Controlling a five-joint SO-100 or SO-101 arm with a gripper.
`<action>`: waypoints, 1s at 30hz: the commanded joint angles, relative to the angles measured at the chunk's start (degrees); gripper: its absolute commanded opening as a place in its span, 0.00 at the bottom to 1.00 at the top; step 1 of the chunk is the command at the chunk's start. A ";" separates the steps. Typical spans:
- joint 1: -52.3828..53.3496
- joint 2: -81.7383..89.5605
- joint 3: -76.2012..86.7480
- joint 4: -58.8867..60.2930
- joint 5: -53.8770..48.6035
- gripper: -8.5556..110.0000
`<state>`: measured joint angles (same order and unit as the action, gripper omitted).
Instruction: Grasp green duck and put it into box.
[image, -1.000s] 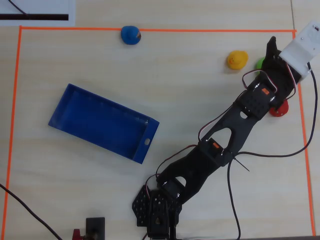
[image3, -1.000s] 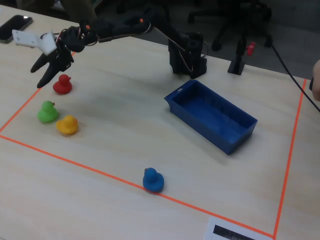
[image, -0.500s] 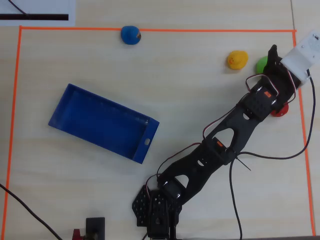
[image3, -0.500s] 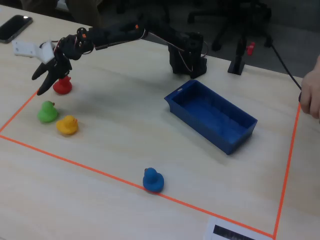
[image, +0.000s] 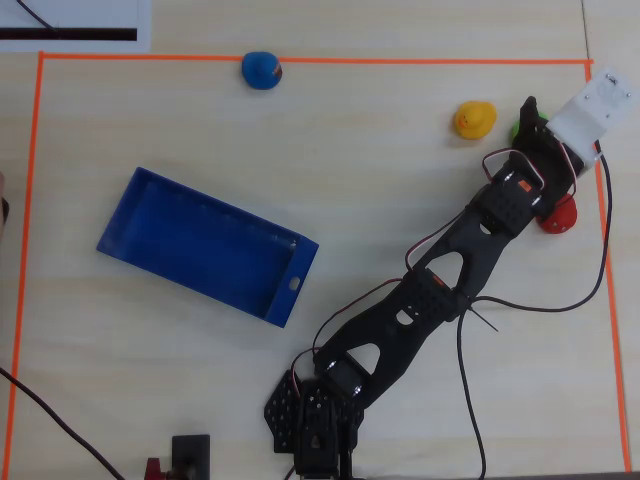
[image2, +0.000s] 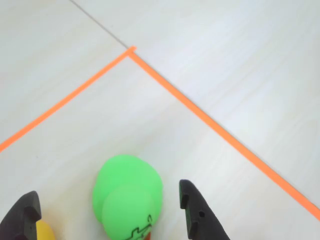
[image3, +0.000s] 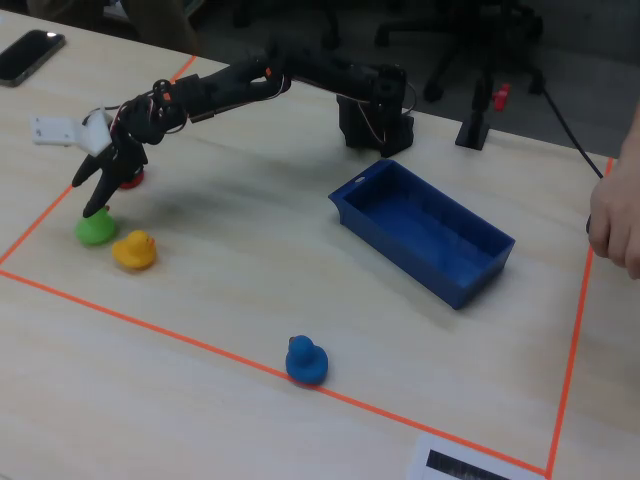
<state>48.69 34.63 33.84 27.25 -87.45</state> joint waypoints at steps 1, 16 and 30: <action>-0.70 0.44 -5.10 -2.02 0.53 0.39; -0.62 -5.54 -9.05 -2.37 -0.35 0.40; -0.44 -8.53 -9.05 -3.60 -0.70 0.40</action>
<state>48.25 25.05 28.30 25.31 -87.80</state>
